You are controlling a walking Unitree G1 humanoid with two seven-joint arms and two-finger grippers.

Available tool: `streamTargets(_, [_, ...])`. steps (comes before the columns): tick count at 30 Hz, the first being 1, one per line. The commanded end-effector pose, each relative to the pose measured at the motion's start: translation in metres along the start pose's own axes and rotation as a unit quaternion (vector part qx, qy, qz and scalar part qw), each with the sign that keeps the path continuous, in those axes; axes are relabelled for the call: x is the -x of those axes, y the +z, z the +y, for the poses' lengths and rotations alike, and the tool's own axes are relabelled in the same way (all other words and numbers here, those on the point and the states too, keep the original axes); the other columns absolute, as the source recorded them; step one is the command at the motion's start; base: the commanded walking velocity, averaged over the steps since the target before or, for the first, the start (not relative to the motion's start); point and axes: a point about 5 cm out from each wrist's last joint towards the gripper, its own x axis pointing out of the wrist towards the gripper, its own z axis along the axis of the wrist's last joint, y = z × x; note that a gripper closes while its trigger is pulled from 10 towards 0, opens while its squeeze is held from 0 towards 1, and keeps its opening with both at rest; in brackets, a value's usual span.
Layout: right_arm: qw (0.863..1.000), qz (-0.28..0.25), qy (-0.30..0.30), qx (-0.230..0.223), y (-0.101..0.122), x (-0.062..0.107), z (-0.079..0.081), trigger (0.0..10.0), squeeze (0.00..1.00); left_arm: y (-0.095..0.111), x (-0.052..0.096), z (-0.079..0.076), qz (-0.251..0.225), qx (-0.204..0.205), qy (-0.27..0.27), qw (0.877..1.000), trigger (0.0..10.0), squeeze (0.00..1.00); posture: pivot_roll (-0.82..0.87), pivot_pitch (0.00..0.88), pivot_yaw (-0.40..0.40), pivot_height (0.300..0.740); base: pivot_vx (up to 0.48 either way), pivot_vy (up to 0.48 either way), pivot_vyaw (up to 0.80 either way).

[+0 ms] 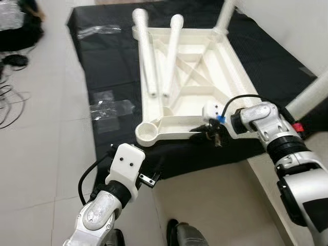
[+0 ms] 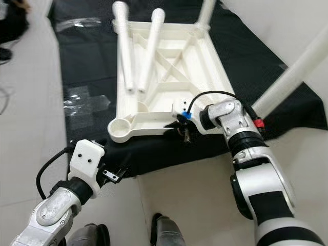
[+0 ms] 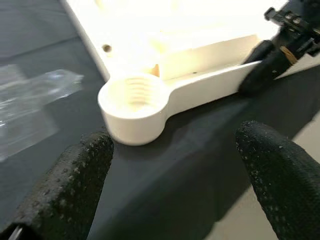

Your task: Building children table

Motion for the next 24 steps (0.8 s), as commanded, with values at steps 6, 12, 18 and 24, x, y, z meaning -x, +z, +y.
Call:
streamTargets(6, [0.995, 0.032, -0.089, -0.023, -0.012, 0.007, -0.009, 0.0, 0.0, -0.004, 0.001, 0.0, 0.006, -0.002, -0.008, 1.0, 10.0, 0.0, 0.04, 0.144, -0.081, 0.74, 0.0, 0.0, 0.0])
streamTargets(12, [0.987, 0.058, -0.145, -0.026, -0.012, 0.015, -0.02, 10.0, 0.0, -0.005, 0.001, 0.0, 0.004, -0.004, -0.008, 1.0, 10.0, 0.0, 0.04, 0.143, -0.08, 0.74, 0.0, 0.0, 0.0])
streamTargets(18, [0.986, 0.025, -0.162, -0.019, -0.003, 0.019, -0.026, 10.0, 0.66, -0.006, 0.001, 0.0, 0.005, -0.003, -0.008, 1.0, 10.0, 0.0, 0.04, 0.14, -0.078, 0.74, 0.0, 0.0, 0.0])
streamTargets(24, [0.992, -0.047, -0.12, -0.011, 0.009, 0.012, -0.02, 10.0, 0.4, -0.006, 0.0, -0.003, 0.004, -0.003, -0.013, 1.0, 10.0, 0.0, 0.03, 0.136, -0.075, 0.74, 0.0, 0.0, 0.0])
